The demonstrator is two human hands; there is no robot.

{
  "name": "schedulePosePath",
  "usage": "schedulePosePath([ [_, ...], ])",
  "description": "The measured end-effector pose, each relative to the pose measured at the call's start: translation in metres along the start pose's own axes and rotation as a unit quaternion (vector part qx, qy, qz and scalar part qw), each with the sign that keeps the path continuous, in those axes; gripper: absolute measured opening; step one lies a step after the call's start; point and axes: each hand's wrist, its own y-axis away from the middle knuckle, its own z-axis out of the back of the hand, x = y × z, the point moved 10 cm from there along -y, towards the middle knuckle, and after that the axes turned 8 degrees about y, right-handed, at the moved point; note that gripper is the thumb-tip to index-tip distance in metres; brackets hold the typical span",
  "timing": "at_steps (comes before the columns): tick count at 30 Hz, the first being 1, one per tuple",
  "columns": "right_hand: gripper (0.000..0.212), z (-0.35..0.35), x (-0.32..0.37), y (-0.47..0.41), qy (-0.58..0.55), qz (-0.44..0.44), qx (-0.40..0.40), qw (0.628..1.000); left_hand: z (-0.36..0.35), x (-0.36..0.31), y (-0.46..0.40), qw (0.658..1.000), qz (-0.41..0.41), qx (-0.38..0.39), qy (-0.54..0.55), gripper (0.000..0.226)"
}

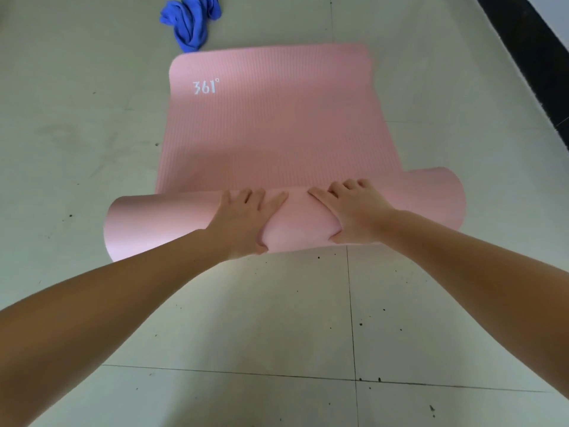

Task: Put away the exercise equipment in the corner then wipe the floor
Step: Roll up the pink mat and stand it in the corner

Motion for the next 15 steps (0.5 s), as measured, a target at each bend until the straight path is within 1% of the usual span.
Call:
schedulePosePath([
  [3,0.094,0.002,0.028,0.029,-0.018,0.035,0.025,0.999,-0.009,-0.009,0.034,0.999,-0.023,0.025,0.008,0.108],
  [5,0.097,0.004,0.049,0.051,-0.035,0.064,0.058,0.996,-0.018,-0.018,0.060,0.996,-0.045,0.067,0.030,0.109],
  [7,0.100,0.001,0.069,0.068,-0.065,0.093,0.110,0.987,-0.031,-0.023,0.081,0.987,-0.059,0.140,0.060,0.111],
  [8,0.100,-0.002,0.077,0.074,-0.083,0.105,0.147,0.980,-0.038,-0.025,0.089,0.976,-0.061,0.190,0.086,0.113],
  [10,0.098,-0.011,0.088,0.082,-0.145,0.119,0.225,0.956,-0.048,-0.027,0.101,0.942,-0.060,0.293,0.155,0.118],
  [11,0.096,-0.015,0.092,0.082,-0.181,0.125,0.255,0.941,-0.050,-0.028,0.103,0.927,-0.063,0.325,0.177,0.118],
  [13,0.095,-0.019,0.088,0.077,-0.245,0.126,0.288,0.917,-0.048,-0.025,0.099,0.914,-0.060,0.350,0.194,0.115],
  [15,0.096,-0.021,0.065,0.063,-0.296,0.085,0.277,0.910,-0.041,-0.009,0.084,0.916,-0.034,0.346,0.202,0.108],
])
